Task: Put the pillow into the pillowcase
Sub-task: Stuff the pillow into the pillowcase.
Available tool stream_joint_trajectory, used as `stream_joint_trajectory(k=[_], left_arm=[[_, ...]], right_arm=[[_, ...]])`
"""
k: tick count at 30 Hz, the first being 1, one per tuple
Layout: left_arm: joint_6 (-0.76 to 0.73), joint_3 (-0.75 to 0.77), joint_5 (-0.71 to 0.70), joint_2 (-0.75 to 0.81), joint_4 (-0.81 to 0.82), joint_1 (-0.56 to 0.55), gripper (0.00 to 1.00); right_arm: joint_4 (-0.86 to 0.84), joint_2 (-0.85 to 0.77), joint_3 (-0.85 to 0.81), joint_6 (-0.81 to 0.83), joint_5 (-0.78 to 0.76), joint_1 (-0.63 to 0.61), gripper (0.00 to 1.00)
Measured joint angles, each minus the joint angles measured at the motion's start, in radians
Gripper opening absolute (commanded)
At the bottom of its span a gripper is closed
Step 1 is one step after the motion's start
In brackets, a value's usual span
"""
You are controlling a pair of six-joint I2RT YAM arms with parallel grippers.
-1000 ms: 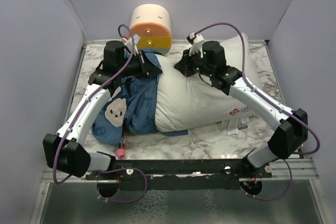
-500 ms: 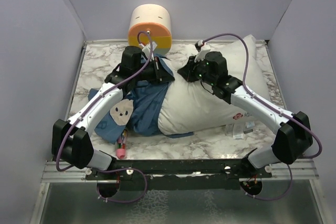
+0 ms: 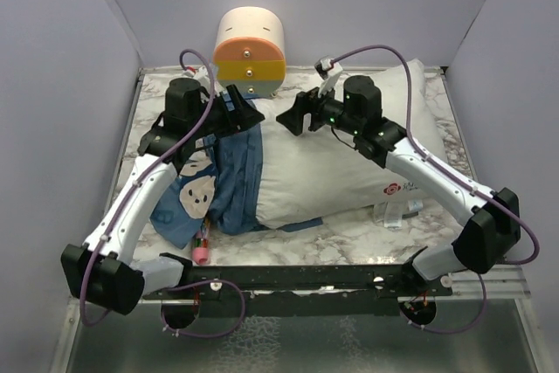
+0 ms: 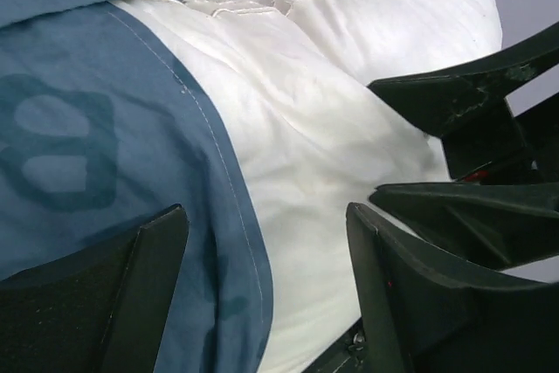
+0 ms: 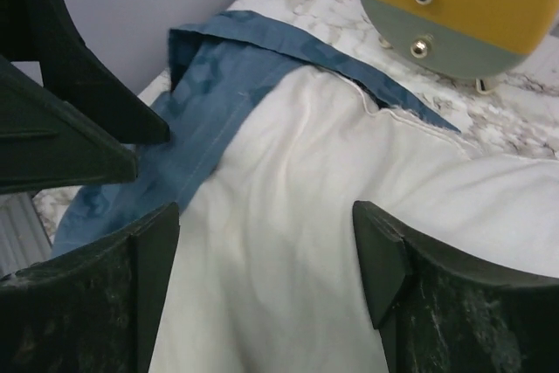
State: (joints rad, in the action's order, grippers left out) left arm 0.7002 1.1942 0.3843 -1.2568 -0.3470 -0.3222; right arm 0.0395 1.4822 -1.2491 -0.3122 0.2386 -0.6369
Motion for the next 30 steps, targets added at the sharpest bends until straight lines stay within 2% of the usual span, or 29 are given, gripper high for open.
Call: stream_joint_trajectory(k=[4,8,12,15,20,25,30], left_arm=[[-0.043,0.013,-0.021,0.100,-0.098,0.028,0.68],[-0.059,0.013,-0.026,0.157,-0.186,0.031,0.57],[-0.039,0.000,-0.016,0.233,-0.287,0.031,0.52],[-0.007,-0.026,-0.006,0.277,-0.330,0.013,0.52],[0.051,-0.084,-0.063,0.311,-0.417,-0.142,0.54],[0.092,-0.110,-0.196,0.284,-0.481,-0.265,0.54],[0.095,-0.154,-0.291,0.208,-0.465,-0.280,0.42]], right_arm=[[0.019,-0.070,-0.028,0.049,0.110,0.001,0.84],[-0.010,-0.169,-0.011,0.066,0.254,0.001,0.85],[-0.099,-0.298,0.117,0.056,0.412,-0.004,0.85],[-0.083,-0.354,0.205,0.064,0.476,-0.032,0.84],[0.069,-0.398,0.280,0.101,0.462,-0.080,0.82],[0.219,-0.401,0.287,0.127,0.335,-0.092,0.82],[0.281,-0.307,0.267,0.134,0.219,-0.098,0.82]])
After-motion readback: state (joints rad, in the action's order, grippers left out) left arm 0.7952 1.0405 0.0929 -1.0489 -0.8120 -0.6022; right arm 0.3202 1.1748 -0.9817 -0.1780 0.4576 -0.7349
